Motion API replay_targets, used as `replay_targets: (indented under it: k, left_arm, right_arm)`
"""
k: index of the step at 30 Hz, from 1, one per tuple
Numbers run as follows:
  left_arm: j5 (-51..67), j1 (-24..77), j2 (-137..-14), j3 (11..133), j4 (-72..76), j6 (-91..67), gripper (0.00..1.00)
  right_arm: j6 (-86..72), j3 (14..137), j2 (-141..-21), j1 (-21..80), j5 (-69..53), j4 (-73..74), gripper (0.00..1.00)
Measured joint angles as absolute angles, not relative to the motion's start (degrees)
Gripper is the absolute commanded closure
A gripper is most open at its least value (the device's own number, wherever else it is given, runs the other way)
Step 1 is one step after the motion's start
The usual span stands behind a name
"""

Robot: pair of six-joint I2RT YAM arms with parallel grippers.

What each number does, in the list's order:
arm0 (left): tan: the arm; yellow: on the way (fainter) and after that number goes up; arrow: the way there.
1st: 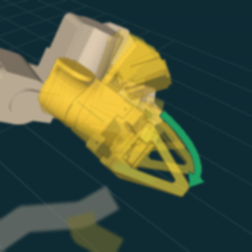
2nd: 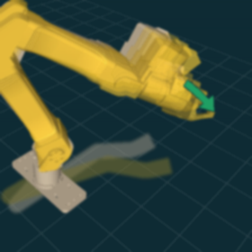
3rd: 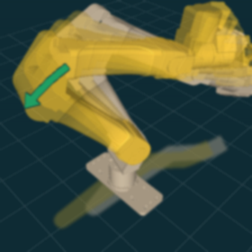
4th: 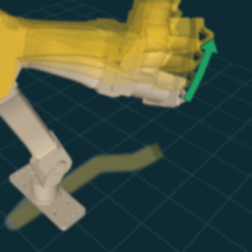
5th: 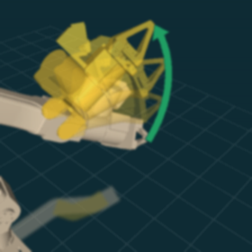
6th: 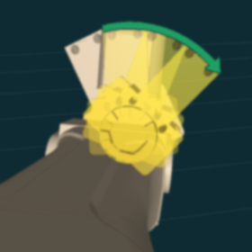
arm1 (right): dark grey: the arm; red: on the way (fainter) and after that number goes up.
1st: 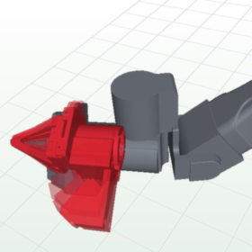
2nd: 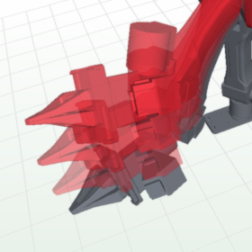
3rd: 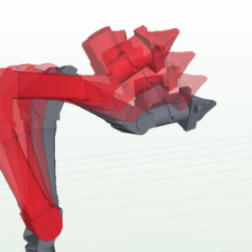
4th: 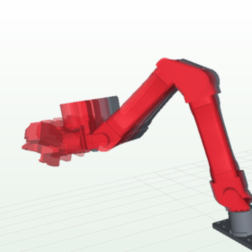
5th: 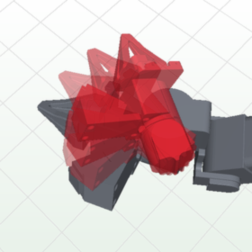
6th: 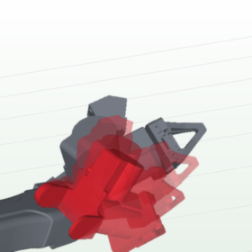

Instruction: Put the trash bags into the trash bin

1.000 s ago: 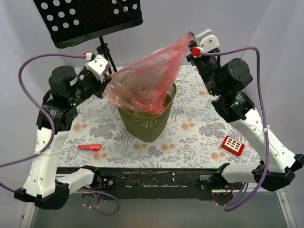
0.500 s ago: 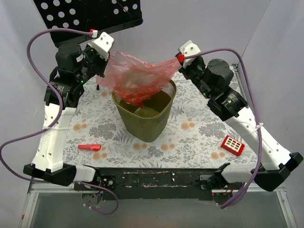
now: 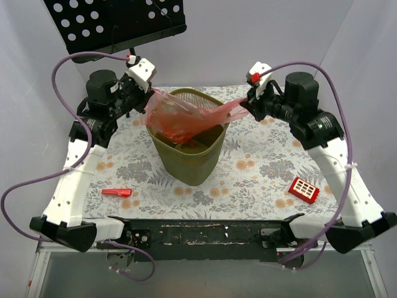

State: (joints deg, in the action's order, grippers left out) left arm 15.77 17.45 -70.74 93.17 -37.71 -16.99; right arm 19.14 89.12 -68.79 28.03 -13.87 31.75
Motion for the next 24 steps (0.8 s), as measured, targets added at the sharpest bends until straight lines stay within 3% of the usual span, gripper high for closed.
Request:
replay_targets:
  k: [8, 24]
  left_arm:
    - [12.25, 17.1, -84.97, 96.51, -32.75, -17.67, 1.0]
    - [4.34, 13.3, -94.87, 101.43, -33.69, -22.24, 0.98]
  right_arm:
    - [14.37, 105.49, -89.23, 20.18, -29.61, 39.27, 0.99]
    - [5.17, 106.43, -101.38, 15.81, -37.52, 39.51, 0.99]
